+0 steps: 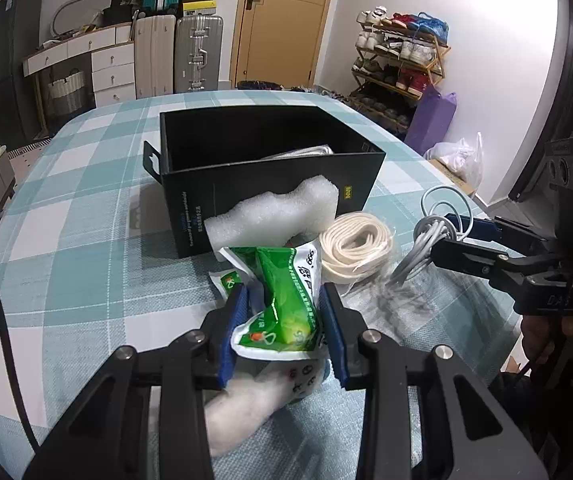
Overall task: Organize soft objects
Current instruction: 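Lift the green sachet with the left gripper while the right gripper lifts the charging cable, then carry the sachet over the black box with the left gripper while the right gripper carries the cable there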
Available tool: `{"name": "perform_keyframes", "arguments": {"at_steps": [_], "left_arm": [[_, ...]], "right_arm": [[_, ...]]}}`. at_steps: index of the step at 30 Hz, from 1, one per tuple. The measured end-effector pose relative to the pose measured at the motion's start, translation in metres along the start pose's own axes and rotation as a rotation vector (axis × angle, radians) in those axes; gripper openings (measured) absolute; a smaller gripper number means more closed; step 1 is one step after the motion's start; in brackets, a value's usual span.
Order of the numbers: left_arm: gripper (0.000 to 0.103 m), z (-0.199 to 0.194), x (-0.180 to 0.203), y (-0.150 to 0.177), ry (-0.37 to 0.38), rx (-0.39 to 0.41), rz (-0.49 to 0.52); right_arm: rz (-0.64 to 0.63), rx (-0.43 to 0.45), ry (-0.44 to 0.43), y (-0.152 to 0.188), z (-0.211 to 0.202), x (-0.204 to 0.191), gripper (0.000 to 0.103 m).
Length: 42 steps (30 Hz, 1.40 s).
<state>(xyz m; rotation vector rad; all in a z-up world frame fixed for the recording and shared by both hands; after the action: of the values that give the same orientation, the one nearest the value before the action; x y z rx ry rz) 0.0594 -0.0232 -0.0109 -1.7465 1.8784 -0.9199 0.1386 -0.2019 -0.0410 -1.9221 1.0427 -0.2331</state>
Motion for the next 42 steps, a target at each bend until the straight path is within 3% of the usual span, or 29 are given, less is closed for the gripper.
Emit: {"name": "perform_keyframes", "arguments": {"at_steps": [12, 26, 33, 42], "left_arm": [[0.035, -0.032, -0.006, -0.011, -0.009, 0.116, -0.020], [0.035, -0.056, -0.023, -0.045, -0.036, 0.229, -0.046], [0.035, -0.054, -0.025, -0.061, -0.039, 0.248, -0.035], [0.035, -0.038, -0.030, -0.076, -0.043, 0.242, -0.037]], "right_arm": [[-0.017, 0.106, 0.010, -0.009, -0.019, -0.012, 0.076], [-0.048, 0.260, 0.142, -0.051, -0.065, -0.028, 0.076], [-0.111, 0.273, 0.204, -0.068, -0.065, -0.042, 0.076], [-0.138, 0.246, 0.275, -0.084, -0.034, -0.042, 0.076]]}}
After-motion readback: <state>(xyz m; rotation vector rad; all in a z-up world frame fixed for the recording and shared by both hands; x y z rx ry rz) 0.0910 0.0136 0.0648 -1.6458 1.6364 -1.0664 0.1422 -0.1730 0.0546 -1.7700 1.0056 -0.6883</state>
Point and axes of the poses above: each gripper's, at about its wrist camera, not at the fingertips, and z roughly the way its jaws point, x to its right, y to its underside, the point moved 2 cm from there along z, roughly the way its jaws point, and after that the axes turned 3 degrees about -y, right-handed, at the moved point
